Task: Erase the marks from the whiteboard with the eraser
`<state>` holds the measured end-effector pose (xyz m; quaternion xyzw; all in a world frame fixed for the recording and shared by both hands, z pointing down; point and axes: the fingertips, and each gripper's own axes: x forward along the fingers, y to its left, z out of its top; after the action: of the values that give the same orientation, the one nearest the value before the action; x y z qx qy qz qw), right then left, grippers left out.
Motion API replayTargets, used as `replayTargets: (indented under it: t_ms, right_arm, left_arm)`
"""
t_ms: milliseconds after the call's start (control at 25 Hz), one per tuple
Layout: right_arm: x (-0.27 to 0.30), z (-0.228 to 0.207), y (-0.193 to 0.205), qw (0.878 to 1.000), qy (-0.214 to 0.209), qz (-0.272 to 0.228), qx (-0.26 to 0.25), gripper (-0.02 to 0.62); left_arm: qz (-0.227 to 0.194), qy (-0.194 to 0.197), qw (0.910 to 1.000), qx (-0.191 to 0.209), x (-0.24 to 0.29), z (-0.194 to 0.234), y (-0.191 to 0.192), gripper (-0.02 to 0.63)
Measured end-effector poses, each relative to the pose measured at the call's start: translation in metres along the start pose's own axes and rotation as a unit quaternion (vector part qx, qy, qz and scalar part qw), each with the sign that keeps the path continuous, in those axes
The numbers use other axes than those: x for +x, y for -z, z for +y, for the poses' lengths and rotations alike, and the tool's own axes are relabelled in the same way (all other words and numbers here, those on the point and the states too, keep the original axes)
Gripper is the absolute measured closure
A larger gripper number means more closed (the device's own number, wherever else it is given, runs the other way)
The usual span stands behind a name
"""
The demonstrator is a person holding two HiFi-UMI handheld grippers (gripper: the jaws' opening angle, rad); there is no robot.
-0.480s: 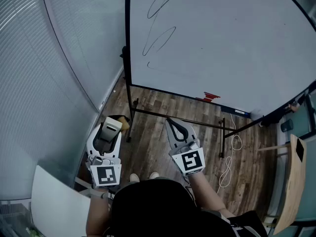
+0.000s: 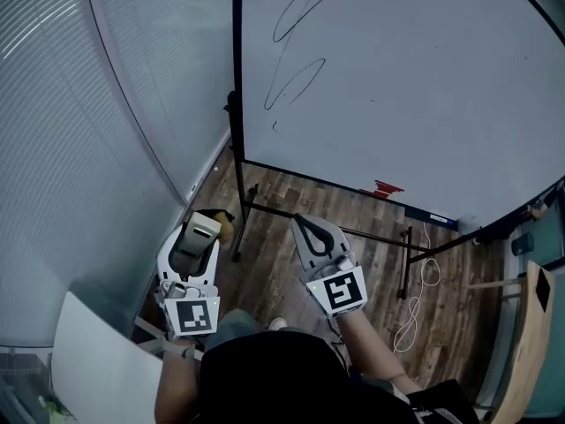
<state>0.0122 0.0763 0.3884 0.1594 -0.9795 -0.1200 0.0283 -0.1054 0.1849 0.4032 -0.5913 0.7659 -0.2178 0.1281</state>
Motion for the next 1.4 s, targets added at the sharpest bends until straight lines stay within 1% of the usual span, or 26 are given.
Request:
replayTargets:
  t_ms: [120, 240, 400, 520, 600, 720, 800, 880, 960, 1080, 1240, 1400]
  right_arm:
    - [0.018, -0.002, 0.001, 1.000, -0.007, 0.001, -0.007, 0.568]
    - [0.045, -0.002, 0.008, 1.000, -0.011, 0.013, -0.015, 0.568]
    - [0.098, -0.005, 0.015, 0.999, -0.012, 0.021, -0.022, 0.569]
    - [0.141, -0.012, 0.017, 1.000, -0.004, 0.024, -0.018, 0.569]
    - [0.169, -0.021, 0.012, 0.999, 0.005, 0.025, -0.021, 0.568]
    - [0.206, -0.039, 0.002, 0.999, 0.027, 0.015, -0.017, 0.569]
    - [0.226, -0.050, -0.003, 0.999, 0.044, 0.009, -0.021, 0.568]
    - [0.241, -0.062, -0.007, 0.998, 0.064, 0.008, -0.024, 0.568]
    - [0.251, -0.078, -0.012, 0.996, 0.087, 0.005, -0.023, 0.568]
    - [0.255, -0.106, -0.023, 0.992, 0.124, -0.004, -0.030, 0.568]
    - [0.243, -0.146, -0.037, 0.986, 0.162, -0.010, -0.040, 0.568]
    - [0.221, -0.187, -0.052, 0.979, 0.197, -0.021, -0.051, 0.568]
  left_arm:
    - [0.000, -0.011, 0.9999, -0.004, 0.009, 0.012, 0.006, 0.345]
    - [-0.003, -0.019, 0.9998, -0.007, 0.024, 0.030, 0.015, 0.345]
    - [-0.004, -0.022, 0.9996, -0.017, 0.057, 0.060, 0.036, 0.345]
    - [-0.018, -0.023, 0.9995, -0.015, 0.089, 0.090, 0.045, 0.345]
    - [-0.025, -0.016, 0.9995, -0.008, 0.114, 0.109, 0.044, 0.345]
    - [-0.037, 0.007, 0.9993, 0.005, 0.154, 0.127, 0.042, 0.345]
    - [-0.061, 0.021, 0.9978, 0.015, 0.179, 0.136, 0.033, 0.345]
    - [-0.090, 0.029, 0.9955, 0.012, 0.200, 0.142, 0.025, 0.345]
    - [-0.115, 0.036, 0.9925, 0.022, 0.220, 0.148, 0.011, 0.345]
    - [-0.163, 0.048, 0.9846, 0.042, 0.247, 0.154, -0.025, 0.345]
    - [-0.227, 0.054, 0.9692, 0.080, 0.276, 0.155, -0.091, 0.345]
    - [-0.281, 0.060, 0.9500, 0.121, 0.299, 0.147, -0.163, 0.345]
